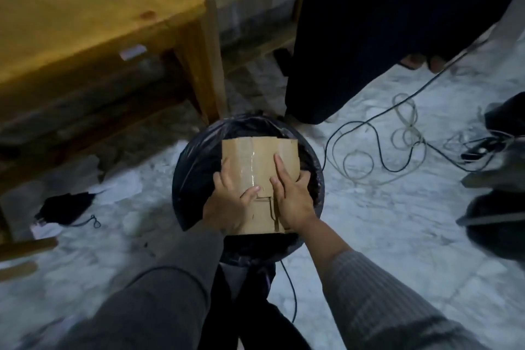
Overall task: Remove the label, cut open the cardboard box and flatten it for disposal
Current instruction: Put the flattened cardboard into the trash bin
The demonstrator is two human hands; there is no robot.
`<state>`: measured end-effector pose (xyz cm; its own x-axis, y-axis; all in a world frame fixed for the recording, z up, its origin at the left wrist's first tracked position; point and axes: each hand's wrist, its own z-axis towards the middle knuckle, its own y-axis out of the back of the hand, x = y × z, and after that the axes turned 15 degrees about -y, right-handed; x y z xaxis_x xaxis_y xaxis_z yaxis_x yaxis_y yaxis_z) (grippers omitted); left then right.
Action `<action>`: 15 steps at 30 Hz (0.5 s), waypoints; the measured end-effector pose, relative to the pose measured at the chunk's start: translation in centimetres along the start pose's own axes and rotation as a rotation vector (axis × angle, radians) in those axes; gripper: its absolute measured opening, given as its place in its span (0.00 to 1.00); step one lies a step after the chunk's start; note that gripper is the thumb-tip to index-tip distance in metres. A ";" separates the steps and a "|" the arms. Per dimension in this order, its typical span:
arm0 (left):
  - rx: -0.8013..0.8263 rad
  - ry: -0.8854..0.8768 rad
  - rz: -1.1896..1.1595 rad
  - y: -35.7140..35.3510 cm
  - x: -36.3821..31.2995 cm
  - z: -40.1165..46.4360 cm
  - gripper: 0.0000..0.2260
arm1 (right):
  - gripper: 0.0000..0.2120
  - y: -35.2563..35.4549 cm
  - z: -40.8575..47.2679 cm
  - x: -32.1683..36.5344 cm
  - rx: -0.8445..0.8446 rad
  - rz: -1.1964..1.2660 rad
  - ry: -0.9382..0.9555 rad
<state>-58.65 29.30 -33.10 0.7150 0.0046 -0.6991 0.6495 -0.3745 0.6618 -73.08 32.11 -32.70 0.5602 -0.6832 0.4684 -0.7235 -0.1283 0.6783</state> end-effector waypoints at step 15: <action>0.164 0.292 -0.067 -21.7 23.6 13.1 0.39 | 0.31 -23.1 21.6 -12.5 0.221 -0.155 -0.170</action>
<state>-59.25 25.36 -67.55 0.7311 0.2908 -0.6172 0.6646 -0.5080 0.5479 -72.08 28.11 -66.48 0.6088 -0.7514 0.2546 -0.7153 -0.3810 0.5859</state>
